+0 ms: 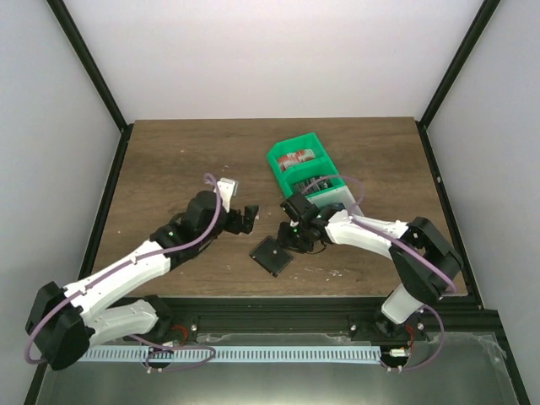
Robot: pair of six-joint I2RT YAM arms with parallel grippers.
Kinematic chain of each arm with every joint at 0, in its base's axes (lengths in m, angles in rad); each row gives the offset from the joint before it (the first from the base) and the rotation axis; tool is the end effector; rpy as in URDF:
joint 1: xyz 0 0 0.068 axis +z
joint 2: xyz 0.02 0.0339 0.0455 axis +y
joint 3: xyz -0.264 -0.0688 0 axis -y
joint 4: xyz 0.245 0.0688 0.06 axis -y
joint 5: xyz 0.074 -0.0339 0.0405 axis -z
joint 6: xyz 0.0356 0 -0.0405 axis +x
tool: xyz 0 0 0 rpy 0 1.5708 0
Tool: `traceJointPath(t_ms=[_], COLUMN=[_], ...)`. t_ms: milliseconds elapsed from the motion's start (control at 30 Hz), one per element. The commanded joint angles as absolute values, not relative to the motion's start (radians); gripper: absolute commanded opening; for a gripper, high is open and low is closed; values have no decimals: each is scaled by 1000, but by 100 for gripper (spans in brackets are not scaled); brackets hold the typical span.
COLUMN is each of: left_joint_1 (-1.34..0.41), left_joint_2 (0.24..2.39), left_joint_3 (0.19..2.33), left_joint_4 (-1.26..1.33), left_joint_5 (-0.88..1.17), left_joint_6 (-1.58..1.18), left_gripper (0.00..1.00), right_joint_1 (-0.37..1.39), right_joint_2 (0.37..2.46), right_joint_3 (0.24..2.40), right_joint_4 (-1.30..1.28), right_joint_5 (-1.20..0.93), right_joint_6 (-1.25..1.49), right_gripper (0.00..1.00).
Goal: Put the credit cards into the card holder
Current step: Turn over the card holder at the center of the board, then close the card holder at the center of the board.
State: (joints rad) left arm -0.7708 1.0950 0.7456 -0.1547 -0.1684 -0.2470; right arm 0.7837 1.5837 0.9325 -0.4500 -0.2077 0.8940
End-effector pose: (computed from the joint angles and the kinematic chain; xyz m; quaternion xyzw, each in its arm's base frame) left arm 0.1802 -0.1666 0.2680 0.1809 0.8399 -0.1836 0.4777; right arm 0.2101 0.2197 0.1796 0.0292 0.9672 0.2395 0.0796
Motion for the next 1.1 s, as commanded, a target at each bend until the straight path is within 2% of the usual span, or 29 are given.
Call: traceJointPath(t_ms=[0,67,200,333,433,600,733,833,967,1067], left_joint_1=[-734,-734,-733,-732,-733,-732,-733,-733,-733,-732], left_joint_2=[1055,1050,1063,1098,1149,1247,1288,1308,1345,1383], left_joint_3=[624,579,500,459,461,468,474,489,525,555], left_joint_4=[-204,-206,-192,-167,-180,-188,-176,-179,-205,-222], left_joint_5=[68,114,191,241,254,268,257,244,195,167], left_joint_6=[-643,-700,-783,-826,-845,-853,-848,-834,-799,-770], left_gripper=[100,99,90,79,68,54,46,43,40,37], right_joint_1=[790,793,799,816,827,855,865,865,865,865], right_joint_2=[1598,1597,1597,1598,1595,1592,1590,1581,1556,1546], right_joint_3=[919,907,881,860,848,828,822,836,855,871], right_joint_4=[-455,-452,-433,-394,-349,-233,-153,-184,-247,-304], right_joint_5=[-181,-197,-246,-296,-322,-337,-365,-298,-182,-89], right_joint_6=[890,890,890,890,890,890,890,890,890,890], right_gripper=[32,29,23,20,14,13,13,16,29,34])
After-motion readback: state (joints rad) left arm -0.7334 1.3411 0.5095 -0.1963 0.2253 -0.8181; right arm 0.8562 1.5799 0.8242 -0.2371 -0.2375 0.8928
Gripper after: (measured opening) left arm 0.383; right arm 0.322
